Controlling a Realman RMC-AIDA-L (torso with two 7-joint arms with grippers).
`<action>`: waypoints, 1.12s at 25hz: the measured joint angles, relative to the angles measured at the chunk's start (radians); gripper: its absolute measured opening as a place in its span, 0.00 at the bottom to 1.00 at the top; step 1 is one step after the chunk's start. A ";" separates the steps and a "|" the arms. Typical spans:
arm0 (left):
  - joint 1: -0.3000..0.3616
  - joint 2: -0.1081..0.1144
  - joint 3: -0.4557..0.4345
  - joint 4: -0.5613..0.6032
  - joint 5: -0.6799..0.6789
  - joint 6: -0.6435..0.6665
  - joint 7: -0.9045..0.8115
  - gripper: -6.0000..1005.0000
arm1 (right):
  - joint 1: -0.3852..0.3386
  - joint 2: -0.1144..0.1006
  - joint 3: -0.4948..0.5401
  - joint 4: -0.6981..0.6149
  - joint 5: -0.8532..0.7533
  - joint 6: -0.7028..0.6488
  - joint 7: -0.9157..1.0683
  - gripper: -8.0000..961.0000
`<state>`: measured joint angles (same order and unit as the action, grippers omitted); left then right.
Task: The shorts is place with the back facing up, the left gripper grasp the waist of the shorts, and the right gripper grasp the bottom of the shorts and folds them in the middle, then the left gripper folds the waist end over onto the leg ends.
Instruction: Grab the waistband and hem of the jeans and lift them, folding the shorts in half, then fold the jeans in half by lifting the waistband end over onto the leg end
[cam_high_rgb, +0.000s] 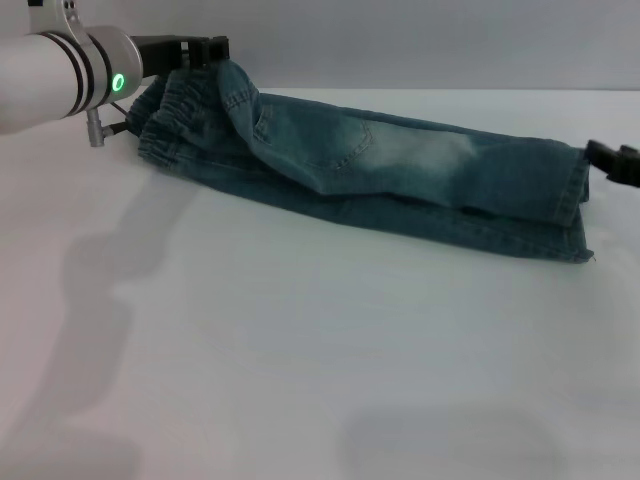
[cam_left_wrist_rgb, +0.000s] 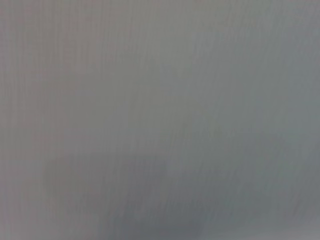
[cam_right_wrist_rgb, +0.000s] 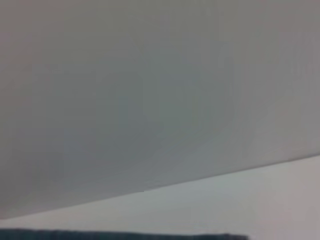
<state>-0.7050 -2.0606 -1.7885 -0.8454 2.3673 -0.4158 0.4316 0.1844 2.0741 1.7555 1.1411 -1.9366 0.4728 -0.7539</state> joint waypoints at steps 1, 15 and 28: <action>-0.001 0.000 0.000 0.000 0.000 0.000 0.000 0.65 | 0.000 0.000 -0.007 0.000 0.000 0.005 -0.002 0.42; 0.081 0.008 -0.053 -0.076 0.089 -0.085 0.000 0.85 | -0.023 0.000 -0.066 0.029 0.095 0.061 -0.076 0.43; 0.020 0.010 -0.099 0.081 0.138 -0.077 0.011 0.83 | -0.027 0.000 -0.066 0.041 0.119 0.093 -0.093 0.43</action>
<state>-0.6847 -2.0506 -1.8877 -0.7648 2.5056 -0.4932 0.4429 0.1574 2.0740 1.6894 1.1823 -1.8177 0.5663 -0.8470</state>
